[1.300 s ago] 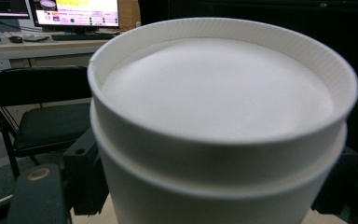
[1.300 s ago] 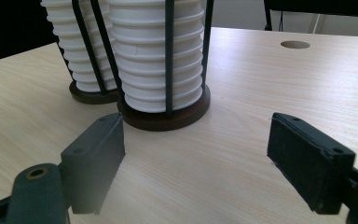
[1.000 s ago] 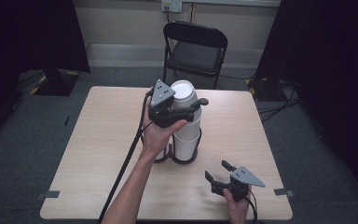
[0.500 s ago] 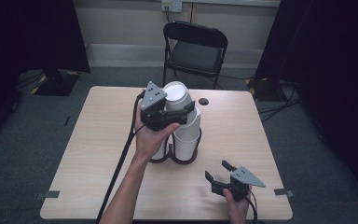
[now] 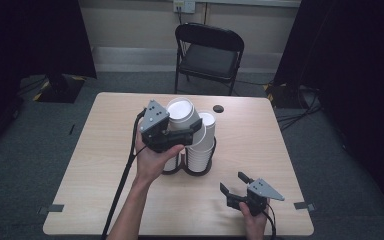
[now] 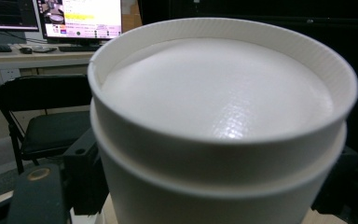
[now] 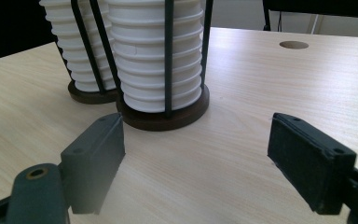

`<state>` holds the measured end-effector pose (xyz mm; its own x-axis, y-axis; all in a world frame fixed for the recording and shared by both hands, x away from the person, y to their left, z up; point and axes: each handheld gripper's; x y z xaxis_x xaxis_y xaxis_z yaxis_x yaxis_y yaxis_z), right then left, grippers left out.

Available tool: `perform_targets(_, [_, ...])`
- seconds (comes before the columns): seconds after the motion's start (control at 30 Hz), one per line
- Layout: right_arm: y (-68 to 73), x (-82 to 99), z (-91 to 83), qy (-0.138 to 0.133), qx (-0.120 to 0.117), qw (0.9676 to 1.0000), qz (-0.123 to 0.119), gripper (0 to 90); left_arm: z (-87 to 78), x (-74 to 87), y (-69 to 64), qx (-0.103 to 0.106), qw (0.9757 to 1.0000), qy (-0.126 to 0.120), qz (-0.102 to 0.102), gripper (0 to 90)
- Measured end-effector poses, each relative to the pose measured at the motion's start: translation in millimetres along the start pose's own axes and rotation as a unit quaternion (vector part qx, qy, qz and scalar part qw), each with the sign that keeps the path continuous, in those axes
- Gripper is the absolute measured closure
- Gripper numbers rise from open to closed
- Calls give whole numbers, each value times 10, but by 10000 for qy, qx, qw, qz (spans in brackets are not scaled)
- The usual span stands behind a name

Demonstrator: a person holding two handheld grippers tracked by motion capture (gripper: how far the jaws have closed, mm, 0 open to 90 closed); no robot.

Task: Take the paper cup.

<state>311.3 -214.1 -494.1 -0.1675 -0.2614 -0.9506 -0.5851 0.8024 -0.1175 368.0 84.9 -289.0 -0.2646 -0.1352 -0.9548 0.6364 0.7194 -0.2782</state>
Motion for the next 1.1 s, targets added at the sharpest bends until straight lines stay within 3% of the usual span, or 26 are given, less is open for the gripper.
perform_targets(0.17, [1,0,1,3,4,10000,-9,181,-67,71,38,-3,9999,35,-157,191])
perform_targets(0.3, [0,-1,2,18,-7,10000,-11,181,-105,143,36,-10,9999,112,-65,191])
perform_targets(0.53, [4,-2,1,20,6,10000,-25,181,-216,296,28,35,9998,158,-143,191])
perform_targets(0.87, [17,-5,0,35,23,10000,-58,172,-268,623,96,28,9983,378,-446,191])
perform_targets(1.1, [44,-15,16,90,-96,9998,-170,167,-247,860,168,-33,9963,585,-636,191])
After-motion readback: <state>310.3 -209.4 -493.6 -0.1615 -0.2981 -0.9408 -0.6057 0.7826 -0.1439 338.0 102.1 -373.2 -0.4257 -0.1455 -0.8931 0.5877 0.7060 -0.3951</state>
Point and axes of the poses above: each handheld gripper's, and its own axes: z roughly forward along the jaws, x roughly out of its underside, y roughly to its left, and after that the axes turned 11 degrees about -z, right-handed
